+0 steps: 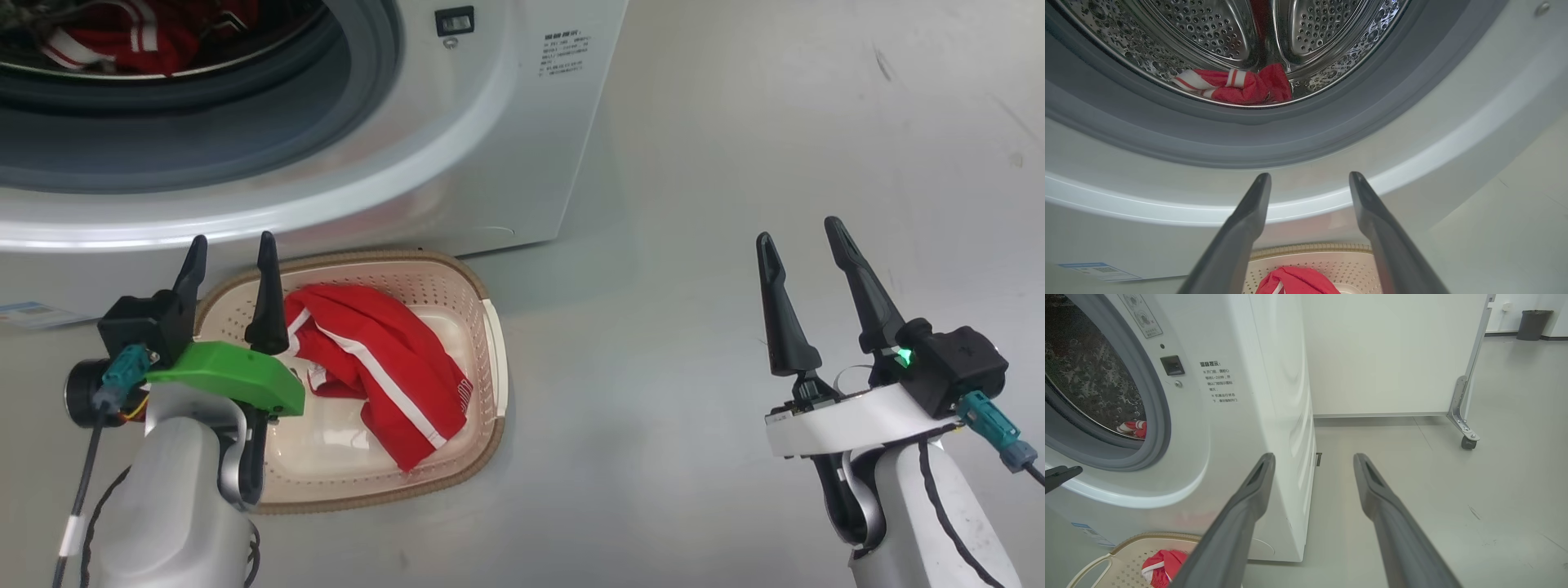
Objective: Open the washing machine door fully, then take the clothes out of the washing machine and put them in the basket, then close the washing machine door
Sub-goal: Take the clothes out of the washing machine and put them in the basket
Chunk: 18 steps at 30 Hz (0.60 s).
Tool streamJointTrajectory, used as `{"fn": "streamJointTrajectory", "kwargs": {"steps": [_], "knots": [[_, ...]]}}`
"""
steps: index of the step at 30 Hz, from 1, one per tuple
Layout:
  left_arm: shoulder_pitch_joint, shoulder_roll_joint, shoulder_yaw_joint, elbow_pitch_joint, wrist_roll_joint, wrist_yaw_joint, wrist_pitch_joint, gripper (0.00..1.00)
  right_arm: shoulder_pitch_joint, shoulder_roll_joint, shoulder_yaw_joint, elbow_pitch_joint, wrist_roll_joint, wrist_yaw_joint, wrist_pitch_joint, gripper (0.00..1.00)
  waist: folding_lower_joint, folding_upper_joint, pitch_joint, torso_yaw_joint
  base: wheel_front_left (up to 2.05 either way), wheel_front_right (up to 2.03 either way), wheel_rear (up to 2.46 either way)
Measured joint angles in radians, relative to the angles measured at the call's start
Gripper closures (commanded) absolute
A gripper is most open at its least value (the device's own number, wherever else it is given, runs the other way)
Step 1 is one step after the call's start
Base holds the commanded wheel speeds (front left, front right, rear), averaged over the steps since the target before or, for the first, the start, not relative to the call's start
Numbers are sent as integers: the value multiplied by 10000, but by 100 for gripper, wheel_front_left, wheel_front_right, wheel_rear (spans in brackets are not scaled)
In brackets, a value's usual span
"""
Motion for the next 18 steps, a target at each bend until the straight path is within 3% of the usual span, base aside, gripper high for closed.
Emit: {"fn": "streamJointTrajectory", "kwargs": {"steps": [18], "knots": [[2940,-2,-364,-2023,890,414,0,0,1613,6,-180,403,-203,-33,0,0,0,0,-2636,675,0,0,0]]}}
